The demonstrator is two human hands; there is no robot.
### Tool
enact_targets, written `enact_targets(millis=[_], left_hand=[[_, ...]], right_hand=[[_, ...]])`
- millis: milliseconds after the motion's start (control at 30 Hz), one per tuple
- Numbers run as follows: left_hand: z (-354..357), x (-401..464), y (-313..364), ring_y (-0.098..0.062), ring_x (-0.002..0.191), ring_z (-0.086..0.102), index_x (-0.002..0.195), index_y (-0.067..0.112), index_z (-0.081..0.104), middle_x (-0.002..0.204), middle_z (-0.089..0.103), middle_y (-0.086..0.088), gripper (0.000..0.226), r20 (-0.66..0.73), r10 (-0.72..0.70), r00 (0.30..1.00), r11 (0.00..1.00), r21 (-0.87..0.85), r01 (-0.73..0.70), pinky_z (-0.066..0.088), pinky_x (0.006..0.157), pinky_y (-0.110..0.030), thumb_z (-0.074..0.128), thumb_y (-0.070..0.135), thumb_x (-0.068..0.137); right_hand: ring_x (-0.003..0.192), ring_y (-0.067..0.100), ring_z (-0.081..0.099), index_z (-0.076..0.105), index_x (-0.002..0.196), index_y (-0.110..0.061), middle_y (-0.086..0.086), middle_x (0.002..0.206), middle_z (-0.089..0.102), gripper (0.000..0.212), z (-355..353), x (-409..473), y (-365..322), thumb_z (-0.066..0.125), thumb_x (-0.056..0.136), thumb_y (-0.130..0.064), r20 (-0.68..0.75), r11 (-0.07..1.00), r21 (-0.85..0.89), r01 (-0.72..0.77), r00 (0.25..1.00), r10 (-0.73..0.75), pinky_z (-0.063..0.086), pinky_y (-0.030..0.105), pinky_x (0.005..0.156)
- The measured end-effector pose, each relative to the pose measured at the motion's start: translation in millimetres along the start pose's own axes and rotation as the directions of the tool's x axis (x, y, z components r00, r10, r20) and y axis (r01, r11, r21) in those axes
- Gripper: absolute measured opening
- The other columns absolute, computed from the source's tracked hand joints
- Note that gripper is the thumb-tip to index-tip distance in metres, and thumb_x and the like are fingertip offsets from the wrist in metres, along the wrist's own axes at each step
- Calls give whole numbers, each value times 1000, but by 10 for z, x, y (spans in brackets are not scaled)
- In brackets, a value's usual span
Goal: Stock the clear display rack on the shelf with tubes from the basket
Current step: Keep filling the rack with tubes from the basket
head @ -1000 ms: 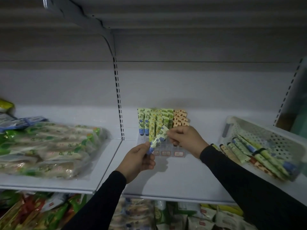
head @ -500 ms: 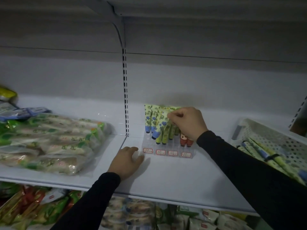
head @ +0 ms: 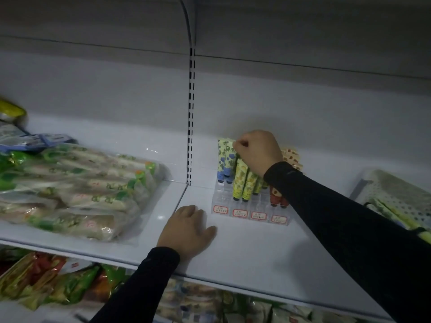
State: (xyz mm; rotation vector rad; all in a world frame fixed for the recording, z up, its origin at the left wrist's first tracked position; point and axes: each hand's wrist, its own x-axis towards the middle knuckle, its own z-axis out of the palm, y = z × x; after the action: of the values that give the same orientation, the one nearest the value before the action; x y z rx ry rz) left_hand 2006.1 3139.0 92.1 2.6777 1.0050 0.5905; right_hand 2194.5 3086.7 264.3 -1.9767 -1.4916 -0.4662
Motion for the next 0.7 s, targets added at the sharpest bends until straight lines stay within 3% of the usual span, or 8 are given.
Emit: enact_targets(millis=[67, 233, 367, 467, 567, 700], left_hand=[[7, 1, -2, -20, 98, 47, 78, 21, 45, 84, 42, 5, 42, 3, 7, 1000, 1000, 11, -7, 39, 87, -31, 38, 62, 80], [-4, 2, 7, -19, 100, 46, 81, 19, 48, 87, 46, 4, 43, 11, 0, 1000, 1000, 17, 0, 38, 90, -31, 40, 61, 80], [-7, -3, 11, -19, 99, 47, 80, 19, 47, 87, 47, 4, 41, 0, 2, 1000, 1000, 10, -2, 40, 90, -33, 41, 59, 81], [-3, -5, 8, -18, 99, 47, 79, 21, 45, 87, 46, 4, 40, -9, 10, 1000, 1000, 10, -9, 41, 90, -33, 41, 60, 81], [-10, -6, 12, -19, 100, 47, 81, 20, 47, 89, 47, 4, 41, -7, 14, 1000, 1000, 17, -14, 40, 90, -32, 41, 61, 81], [-21, -5, 10, -19, 101, 47, 82, 20, 47, 91, 49, 3, 42, -6, 15, 1000, 1000, 24, -15, 40, 90, -32, 39, 62, 80]], right_hand=[[58, 20, 53, 63, 64, -3, 4, 58, 55, 34, 42, -4, -5, 55, 92, -20, 27, 999, -40, 8, 1000, -7, 44, 28, 59], [65, 27, 59, 64, 63, 0, 15, 67, 63, 35, 154, -32, 36, 54, 91, -19, 59, 997, -78, 0, 998, 4, 52, 34, 62], [62, 21, 49, 45, 49, -16, 2, 64, 46, 44, 197, -86, 53, 52, 92, -19, 72, 994, -105, -8, 997, 16, 38, 27, 59], [65, 20, 51, 35, 47, -25, 1, 72, 49, 48, 236, -116, 39, 53, 92, -19, 63, 995, -101, -13, 998, 19, 40, 27, 62], [66, 20, 53, 40, 48, -22, 3, 76, 52, 45, 261, -110, 37, 53, 91, -20, 51, 994, -107, -33, 998, 39, 39, 25, 62], [64, 20, 62, 66, 61, -11, 6, 76, 65, 28, 257, -56, 44, 57, 87, -18, 69, 992, -83, -93, 993, 99, 55, 30, 62]])
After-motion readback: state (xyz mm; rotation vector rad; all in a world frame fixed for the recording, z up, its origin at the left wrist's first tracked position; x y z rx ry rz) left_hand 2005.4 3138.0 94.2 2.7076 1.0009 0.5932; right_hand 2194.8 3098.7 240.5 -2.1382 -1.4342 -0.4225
